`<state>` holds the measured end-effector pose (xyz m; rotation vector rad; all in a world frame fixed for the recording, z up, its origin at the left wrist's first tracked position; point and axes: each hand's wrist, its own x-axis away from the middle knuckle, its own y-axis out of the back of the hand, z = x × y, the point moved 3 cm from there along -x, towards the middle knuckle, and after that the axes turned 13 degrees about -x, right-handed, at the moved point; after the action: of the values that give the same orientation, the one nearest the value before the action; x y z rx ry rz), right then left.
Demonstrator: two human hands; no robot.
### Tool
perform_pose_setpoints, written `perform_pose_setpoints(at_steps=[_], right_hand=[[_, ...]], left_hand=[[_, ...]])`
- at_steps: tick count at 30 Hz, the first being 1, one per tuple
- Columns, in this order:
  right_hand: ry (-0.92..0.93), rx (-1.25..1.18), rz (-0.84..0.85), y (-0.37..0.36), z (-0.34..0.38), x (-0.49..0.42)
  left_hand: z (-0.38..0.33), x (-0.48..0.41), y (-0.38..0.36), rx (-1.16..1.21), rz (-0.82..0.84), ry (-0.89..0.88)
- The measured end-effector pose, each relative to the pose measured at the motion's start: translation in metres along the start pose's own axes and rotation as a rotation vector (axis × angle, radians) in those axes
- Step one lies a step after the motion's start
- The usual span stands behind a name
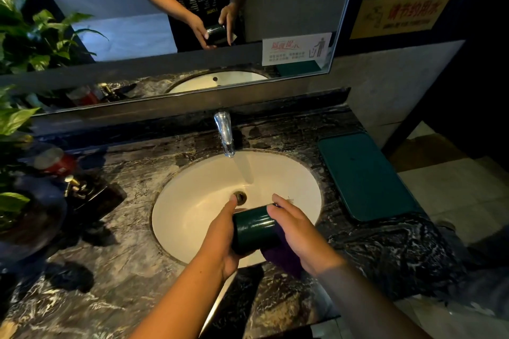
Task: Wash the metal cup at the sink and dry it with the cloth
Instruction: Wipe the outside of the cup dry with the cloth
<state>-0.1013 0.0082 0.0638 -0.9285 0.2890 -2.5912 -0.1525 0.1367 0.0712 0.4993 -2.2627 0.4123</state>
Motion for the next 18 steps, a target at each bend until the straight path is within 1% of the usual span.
perform_pose_setpoints(at_steps=[2,3,5,7,9,11,12,14,16,18], right_hand=[[-0.022,-0.108,-0.043,0.008,-0.001,-0.002],[-0.037,-0.152,-0.066,0.013,0.0,-0.004],[-0.101,-0.281,-0.096,0.02,-0.001,-0.005],[-0.205,-0.387,-0.077,0.02,-0.001,-0.002],[-0.281,-0.435,-0.053,0.02,0.002,-0.001],[-0.307,-0.462,-0.014,0.021,0.004,-0.002],[-0.309,-0.457,-0.01,0.021,0.004,-0.002],[-0.294,-0.46,-0.001,0.02,0.002,-0.001],[-0.237,-0.45,0.005,0.017,0.0,0.002],[-0.156,-0.389,0.006,0.013,0.0,0.003]], left_hand=[[-0.002,0.001,-0.001,-0.009,0.011,-0.133],[-0.003,0.002,-0.002,-0.07,0.005,-0.237],[-0.004,0.006,-0.004,-0.335,-0.023,-0.492],[-0.004,0.013,-0.006,-0.576,-0.039,-0.721],[-0.003,0.014,-0.006,-0.753,-0.065,-0.91],[-0.001,0.012,-0.006,-0.859,-0.117,-1.033],[-0.001,0.012,-0.006,-0.841,-0.145,-1.039],[0.0,0.01,-0.008,-0.749,-0.211,-0.981],[-0.002,0.009,-0.012,-0.663,-0.246,-0.875],[-0.004,0.007,-0.013,-0.549,-0.243,-0.724]])
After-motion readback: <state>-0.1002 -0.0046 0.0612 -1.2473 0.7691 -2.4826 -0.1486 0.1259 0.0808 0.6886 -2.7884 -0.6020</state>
